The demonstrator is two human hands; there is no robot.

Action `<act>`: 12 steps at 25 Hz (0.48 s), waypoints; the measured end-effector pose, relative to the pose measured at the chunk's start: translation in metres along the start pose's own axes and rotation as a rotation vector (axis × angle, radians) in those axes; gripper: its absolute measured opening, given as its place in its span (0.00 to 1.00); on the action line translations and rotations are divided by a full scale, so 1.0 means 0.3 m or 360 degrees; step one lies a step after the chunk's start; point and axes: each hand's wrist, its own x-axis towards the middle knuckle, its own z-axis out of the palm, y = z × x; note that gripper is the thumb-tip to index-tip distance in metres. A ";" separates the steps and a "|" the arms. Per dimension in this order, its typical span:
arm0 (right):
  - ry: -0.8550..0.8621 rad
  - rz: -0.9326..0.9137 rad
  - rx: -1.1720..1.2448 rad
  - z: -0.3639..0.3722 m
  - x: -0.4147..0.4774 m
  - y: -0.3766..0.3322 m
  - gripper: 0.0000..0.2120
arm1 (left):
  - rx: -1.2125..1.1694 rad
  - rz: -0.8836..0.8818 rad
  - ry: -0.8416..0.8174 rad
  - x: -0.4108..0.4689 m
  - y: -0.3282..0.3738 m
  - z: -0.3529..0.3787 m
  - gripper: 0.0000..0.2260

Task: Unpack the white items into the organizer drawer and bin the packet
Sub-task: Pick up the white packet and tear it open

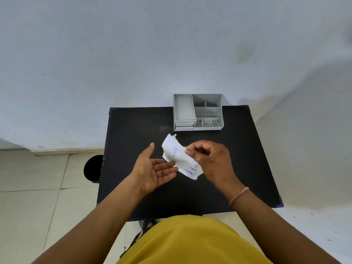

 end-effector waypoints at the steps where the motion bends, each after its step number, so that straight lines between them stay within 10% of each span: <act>1: 0.0055 0.0057 -0.0011 0.017 0.002 0.000 0.01 | 0.0036 0.0107 0.0076 -0.019 -0.027 0.003 0.33; 12: 0.0155 -0.0534 -0.0736 0.113 -0.111 0.004 0.06 | 0.0349 0.0569 -0.0068 -0.164 -0.091 0.130 0.12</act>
